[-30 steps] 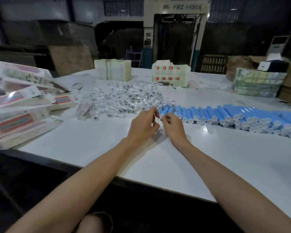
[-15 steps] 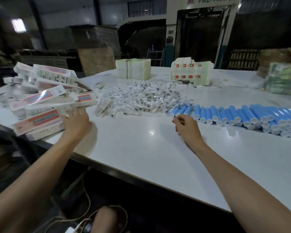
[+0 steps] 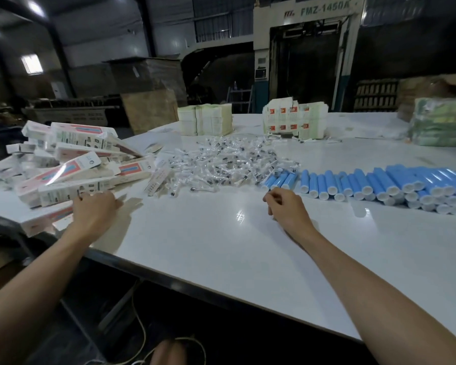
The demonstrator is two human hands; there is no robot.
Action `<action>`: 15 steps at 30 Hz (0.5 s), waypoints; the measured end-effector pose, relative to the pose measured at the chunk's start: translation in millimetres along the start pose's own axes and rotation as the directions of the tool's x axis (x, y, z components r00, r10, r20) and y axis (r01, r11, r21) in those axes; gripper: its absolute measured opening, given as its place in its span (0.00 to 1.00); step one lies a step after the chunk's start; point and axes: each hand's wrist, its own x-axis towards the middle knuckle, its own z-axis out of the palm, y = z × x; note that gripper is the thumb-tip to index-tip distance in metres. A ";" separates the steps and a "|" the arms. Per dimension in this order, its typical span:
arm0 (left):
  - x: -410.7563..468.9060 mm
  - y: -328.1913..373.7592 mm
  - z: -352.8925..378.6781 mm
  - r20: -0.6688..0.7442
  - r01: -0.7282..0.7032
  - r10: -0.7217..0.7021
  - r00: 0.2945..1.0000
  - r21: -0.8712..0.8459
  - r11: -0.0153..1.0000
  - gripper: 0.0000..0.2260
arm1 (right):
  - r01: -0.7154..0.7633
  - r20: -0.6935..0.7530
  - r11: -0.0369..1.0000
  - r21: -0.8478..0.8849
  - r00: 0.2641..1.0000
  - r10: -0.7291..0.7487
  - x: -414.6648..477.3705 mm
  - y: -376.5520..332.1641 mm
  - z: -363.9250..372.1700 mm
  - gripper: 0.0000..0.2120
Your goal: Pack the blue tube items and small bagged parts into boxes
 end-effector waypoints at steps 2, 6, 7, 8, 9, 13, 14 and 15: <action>-0.4 11.3 -16.5 -0.055 -0.025 0.015 0.998 -0.182 0.983 0.17 | 0.000 -0.001 1.000 -0.015 1.000 0.000 0.6 -1.9 -0.3 0.09; -2.4 54.7 -63.7 0.003 -0.142 0.169 0.986 -0.522 0.841 0.16 | -0.002 -0.022 0.997 -0.073 1.000 0.001 -0.3 -4.3 0.0 0.09; -3.0 68.4 -71.1 0.002 -0.171 0.218 0.976 -0.611 0.773 0.16 | -0.004 -0.027 0.995 -0.099 1.000 0.001 -1.2 -4.3 0.5 0.09; -3.9 82.8 -75.7 -0.008 -0.187 0.258 0.966 -0.709 0.680 0.15 | -0.009 -0.035 0.992 -0.124 0.999 0.005 -1.9 -4.5 0.6 0.09; -5.2 98.0 -78.3 -0.016 -0.181 0.288 0.958 -0.812 0.555 0.15 | -0.018 -0.049 0.989 -0.147 0.999 0.011 -2.1 -4.6 0.4 0.09; -10.5 162.1 -78.6 0.008 -0.014 0.344 0.939 -0.998 0.060 0.16 | -0.073 -0.148 0.982 -0.174 0.988 0.047 -1.9 -5.3 -4.1 0.10; -9.9 178.7 -77.0 0.031 0.042 0.358 0.933 -0.999 -0.024 0.16 | -0.088 -0.176 0.980 -0.178 0.983 0.056 -2.1 -5.6 -5.6 0.10; -9.9 194.7 -75.4 0.053 0.099 0.376 0.925 -0.990 -0.103 0.15 | -0.105 -0.200 0.976 -0.192 0.978 0.066 -2.0 -6.0 -7.2 0.10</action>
